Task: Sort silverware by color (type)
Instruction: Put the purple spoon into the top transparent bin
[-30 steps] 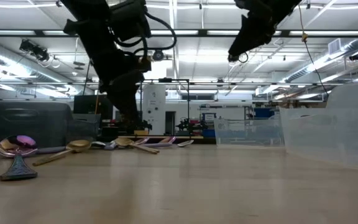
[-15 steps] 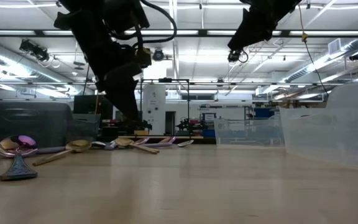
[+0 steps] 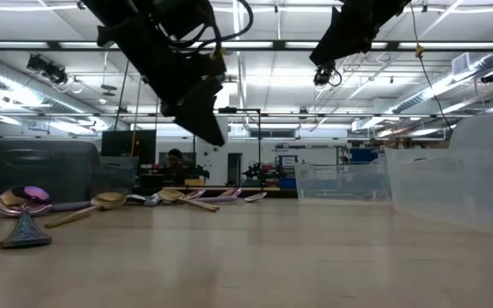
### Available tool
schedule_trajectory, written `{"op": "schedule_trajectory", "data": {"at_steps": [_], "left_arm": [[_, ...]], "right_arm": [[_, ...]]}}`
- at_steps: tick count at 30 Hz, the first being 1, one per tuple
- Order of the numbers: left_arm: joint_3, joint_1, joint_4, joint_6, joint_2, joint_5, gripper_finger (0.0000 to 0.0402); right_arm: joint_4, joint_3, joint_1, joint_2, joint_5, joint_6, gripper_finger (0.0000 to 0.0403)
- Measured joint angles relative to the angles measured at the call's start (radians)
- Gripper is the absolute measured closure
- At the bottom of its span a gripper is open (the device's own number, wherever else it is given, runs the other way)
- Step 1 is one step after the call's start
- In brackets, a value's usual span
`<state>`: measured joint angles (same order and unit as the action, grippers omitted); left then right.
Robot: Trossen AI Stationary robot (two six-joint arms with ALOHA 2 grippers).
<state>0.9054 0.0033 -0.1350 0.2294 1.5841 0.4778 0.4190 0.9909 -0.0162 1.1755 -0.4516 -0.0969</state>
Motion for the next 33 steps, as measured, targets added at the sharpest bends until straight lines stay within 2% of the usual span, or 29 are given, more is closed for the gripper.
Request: {"op": "schedule_trajectory", "data": {"at_steps": [6,12,19,25,33], "left_arm": [[0.000,0.071,0.147,-0.093,0.050,-0.018,0.0260],[0.000,0.152,0.238,-0.135,0.171,-0.176,0.0260],[0.000,0.272,0.232,-0.058,0.205,-0.322,0.0260],[0.000,0.293,0.223,-0.058,0.207,-0.381,0.0260],[0.005,0.288,0.232,-0.059,0.295,-0.368,0.0260]], "right_arm": [[-0.001,0.000,0.000,0.000,0.000,0.003,0.0247],[-0.005,0.000,0.000,0.000,0.004,0.003,0.0247],[-0.007,0.000,0.000,0.000,0.007,0.014,0.0247],[-0.019,0.000,0.000,0.000,0.008,0.022,0.0247],[-0.030,0.001,0.000,0.000,0.008,0.027,0.0247]]}}
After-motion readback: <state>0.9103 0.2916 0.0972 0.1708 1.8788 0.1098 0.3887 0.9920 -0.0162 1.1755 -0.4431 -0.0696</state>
